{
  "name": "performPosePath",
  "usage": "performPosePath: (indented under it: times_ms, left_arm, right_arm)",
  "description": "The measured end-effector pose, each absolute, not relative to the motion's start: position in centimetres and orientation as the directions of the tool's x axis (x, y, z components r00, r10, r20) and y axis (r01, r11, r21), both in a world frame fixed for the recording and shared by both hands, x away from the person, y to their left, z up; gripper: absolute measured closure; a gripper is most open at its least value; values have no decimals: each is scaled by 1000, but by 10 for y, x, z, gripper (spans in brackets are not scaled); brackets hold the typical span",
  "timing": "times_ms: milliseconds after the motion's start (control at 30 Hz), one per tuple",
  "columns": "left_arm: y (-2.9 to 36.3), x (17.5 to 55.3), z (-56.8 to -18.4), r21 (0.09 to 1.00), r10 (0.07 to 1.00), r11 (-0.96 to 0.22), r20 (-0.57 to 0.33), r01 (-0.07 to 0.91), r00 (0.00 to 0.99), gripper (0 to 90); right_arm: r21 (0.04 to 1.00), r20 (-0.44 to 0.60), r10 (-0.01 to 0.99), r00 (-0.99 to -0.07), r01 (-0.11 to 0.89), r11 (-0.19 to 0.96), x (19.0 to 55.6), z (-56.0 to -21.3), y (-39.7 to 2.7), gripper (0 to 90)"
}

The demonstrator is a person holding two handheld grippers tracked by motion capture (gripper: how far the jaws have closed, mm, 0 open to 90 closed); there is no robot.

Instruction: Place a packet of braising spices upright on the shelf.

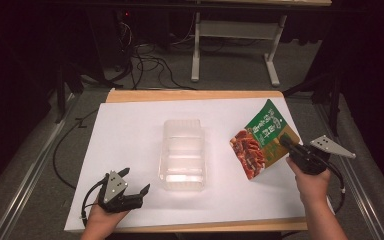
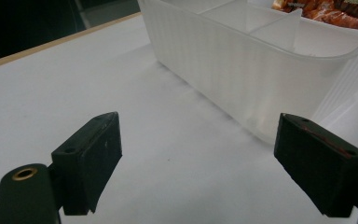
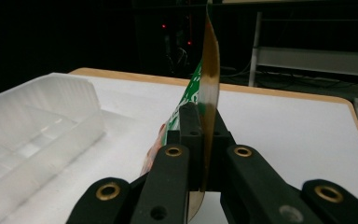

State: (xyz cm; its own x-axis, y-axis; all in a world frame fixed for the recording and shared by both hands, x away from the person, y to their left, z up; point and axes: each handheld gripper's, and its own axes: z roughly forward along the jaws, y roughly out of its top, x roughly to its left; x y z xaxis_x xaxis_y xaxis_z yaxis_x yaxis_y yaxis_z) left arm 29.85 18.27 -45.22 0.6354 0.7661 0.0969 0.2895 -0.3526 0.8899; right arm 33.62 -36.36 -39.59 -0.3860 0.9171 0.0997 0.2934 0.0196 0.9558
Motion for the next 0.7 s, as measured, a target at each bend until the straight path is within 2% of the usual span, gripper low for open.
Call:
performPosePath:
  times_ms: [333,700]
  left_arm:
    - [183,299,-452,891,767,-351,97,289,634,154]
    - [183,299,-452,891,768,-351,97,289,633,154]
  right_arm:
    - [963,125,895,-428,270,-5,334,-388,-354,900]
    - [975,84,893,-441,220,17,326,-377,-339,900]
